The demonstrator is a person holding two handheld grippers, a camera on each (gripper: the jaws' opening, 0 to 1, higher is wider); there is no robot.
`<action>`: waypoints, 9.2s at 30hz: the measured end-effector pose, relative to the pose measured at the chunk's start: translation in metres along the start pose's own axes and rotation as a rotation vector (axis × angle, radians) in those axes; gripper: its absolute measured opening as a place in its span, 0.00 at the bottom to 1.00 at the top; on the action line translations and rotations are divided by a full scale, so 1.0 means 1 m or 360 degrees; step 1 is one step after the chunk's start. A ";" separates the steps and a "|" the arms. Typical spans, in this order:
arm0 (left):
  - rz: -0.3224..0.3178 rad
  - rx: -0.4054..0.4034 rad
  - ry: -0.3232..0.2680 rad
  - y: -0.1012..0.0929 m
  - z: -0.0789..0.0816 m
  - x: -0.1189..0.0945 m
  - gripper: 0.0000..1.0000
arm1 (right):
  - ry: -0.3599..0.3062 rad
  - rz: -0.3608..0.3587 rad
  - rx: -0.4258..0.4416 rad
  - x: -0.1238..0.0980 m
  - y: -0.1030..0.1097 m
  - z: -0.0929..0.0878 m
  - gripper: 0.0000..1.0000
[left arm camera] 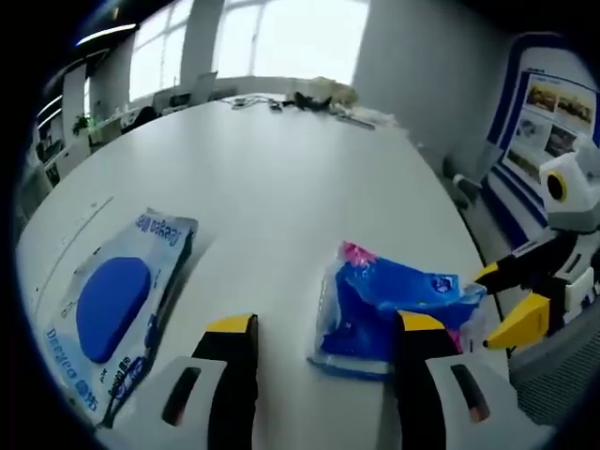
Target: Arrange the tabletop items into an orderly group along one side of the table until the central work area is clear of visible clutter.
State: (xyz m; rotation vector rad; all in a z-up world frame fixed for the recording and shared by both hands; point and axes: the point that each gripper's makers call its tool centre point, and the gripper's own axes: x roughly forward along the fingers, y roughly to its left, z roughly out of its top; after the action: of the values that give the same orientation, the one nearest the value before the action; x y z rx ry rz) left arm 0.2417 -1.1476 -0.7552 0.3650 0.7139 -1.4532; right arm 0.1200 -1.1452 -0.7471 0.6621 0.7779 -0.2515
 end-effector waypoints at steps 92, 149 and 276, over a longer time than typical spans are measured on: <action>0.0513 -0.0565 -0.0526 -0.054 0.094 -0.110 0.01 | -0.0338 0.0335 -0.0945 -0.077 0.042 0.188 0.00; 0.0863 -0.0829 -0.0448 0.067 0.130 -0.009 0.01 | -0.0172 0.0552 -0.0845 0.058 -0.007 0.286 0.00; 0.1056 -0.1080 -0.0640 0.087 0.106 -0.026 0.86 | -0.0220 0.0898 -0.0845 0.095 0.003 0.257 0.89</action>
State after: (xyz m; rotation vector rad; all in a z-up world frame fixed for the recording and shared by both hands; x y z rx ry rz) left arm 0.3507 -1.1846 -0.6764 -0.2093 0.6288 -0.5708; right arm 0.3330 -1.3040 -0.6786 0.3312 0.4674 0.4117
